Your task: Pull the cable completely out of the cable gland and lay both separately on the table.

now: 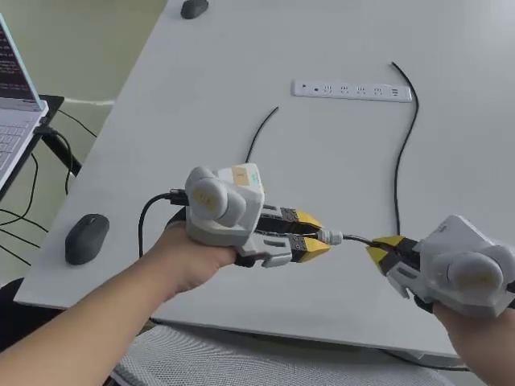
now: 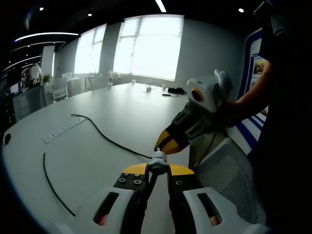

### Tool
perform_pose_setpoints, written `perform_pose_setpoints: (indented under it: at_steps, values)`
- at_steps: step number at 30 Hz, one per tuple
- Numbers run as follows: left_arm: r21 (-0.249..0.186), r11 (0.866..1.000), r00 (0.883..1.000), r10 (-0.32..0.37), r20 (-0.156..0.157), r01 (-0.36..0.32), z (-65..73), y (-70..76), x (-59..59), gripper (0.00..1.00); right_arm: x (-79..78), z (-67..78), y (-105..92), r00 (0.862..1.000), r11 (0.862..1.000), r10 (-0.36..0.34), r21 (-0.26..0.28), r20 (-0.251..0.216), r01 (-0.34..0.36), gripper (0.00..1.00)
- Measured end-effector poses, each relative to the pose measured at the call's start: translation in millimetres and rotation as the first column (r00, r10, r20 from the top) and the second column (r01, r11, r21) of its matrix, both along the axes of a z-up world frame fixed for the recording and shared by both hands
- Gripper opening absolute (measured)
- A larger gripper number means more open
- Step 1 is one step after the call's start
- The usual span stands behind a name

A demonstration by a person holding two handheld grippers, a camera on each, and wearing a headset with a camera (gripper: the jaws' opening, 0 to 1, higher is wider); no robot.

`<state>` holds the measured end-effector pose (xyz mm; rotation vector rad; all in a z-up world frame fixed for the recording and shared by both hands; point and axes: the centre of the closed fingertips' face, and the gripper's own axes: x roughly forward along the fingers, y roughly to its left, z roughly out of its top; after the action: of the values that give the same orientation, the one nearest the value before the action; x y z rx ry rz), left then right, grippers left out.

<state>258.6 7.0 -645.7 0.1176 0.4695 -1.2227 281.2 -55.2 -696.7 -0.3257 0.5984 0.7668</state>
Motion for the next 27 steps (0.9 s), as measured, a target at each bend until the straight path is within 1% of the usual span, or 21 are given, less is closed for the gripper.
perform_pose_setpoints:
  at_steps: [2,6,7,9,11,14,15,17,18,21,23,25,26,27]
  values:
    - [0.001,1.000,1.000,0.002,0.002,-0.002,-0.4,-0.3,0.3,0.15,0.9,-3.6,-5.0,0.999,0.999,-0.037,0.009,-0.017,0.037,0.00]
    - [0.001,1.000,1.000,0.009,0.007,-0.009,-0.4,-0.5,0.9,0.15,1.9,-10.2,-14.4,0.995,0.996,-0.086,0.014,-0.044,0.087,0.00]
    - [0.003,1.000,1.000,0.012,0.011,-0.012,-0.8,-0.3,1.4,0.15,1.8,-12.2,-17.3,0.993,0.994,-0.106,0.023,-0.060,0.107,0.00]
    - [0.004,1.000,1.000,0.019,0.014,-0.019,-1.0,0.0,2.2,0.15,2.1,-17.2,-23.3,0.985,0.988,-0.145,0.035,-0.089,0.149,0.00]
    - [0.003,1.000,1.000,0.024,0.018,-0.024,-1.1,0.2,2.7,0.15,1.8,-23.2,-29.1,0.978,0.984,-0.174,0.030,-0.113,0.178,0.00]
    - [-0.001,1.000,0.999,0.030,0.017,-0.030,-1.7,-0.7,2.4,0.15,-0.8,-33.3,-34.3,0.960,0.971,-0.222,0.052,-0.170,0.233,0.00]
    - [0.002,1.000,0.999,0.029,0.018,-0.029,-2.8,-1.3,1.8,0.15,-0.9,-35.5,-34.3,0.954,0.965,-0.235,0.073,-0.186,0.252,0.00]
    - [0.012,1.000,0.999,0.027,0.019,-0.027,-6.0,-3.7,0.1,0.15,-2.2,-37.4,-33.8,0.954,0.967,-0.233,0.061,-0.188,0.248,0.00]
    - [0.011,1.000,0.999,0.028,0.020,-0.028,-6.5,-4.8,-0.2,0.15,-2.7,-38.2,-32.8,0.955,0.967,-0.235,0.051,-0.183,0.248,0.00]
    - [0.010,0.999,0.999,0.036,0.018,-0.036,-6.5,-5.3,0.9,0.15,-2.8,-38.2,-33.7,0.954,0.967,-0.239,0.046,-0.181,0.251,0.00]
    - [0.009,0.999,0.999,0.039,0.019,-0.040,-5.9,-4.9,1.8,0.15,-2.4,-36.6,-34.3,0.958,0.969,-0.235,0.043,-0.167,0.245,0.00]
    - [0.011,0.999,0.999,0.041,0.021,-0.042,-5.2,-3.7,2.7,0.15,-4.7,-33.9,-33.3,0.965,0.974,-0.214,0.044,-0.153,0.223,0.01]
    - [0.011,0.999,0.999,0.042,0.021,-0.042,-5.1,-3.5,2.8,0.15,-5.2,-32.9,-32.0,0.970,0.977,-0.196,0.051,-0.146,0.205,0.01]
    - [0.011,0.999,0.999,0.043,0.022,-0.043,-4.3,-2.8,3.0,0.15,-5.9,-30.6,-28.5,0.972,0.978,-0.179,0.082,-0.150,0.192,0.01]
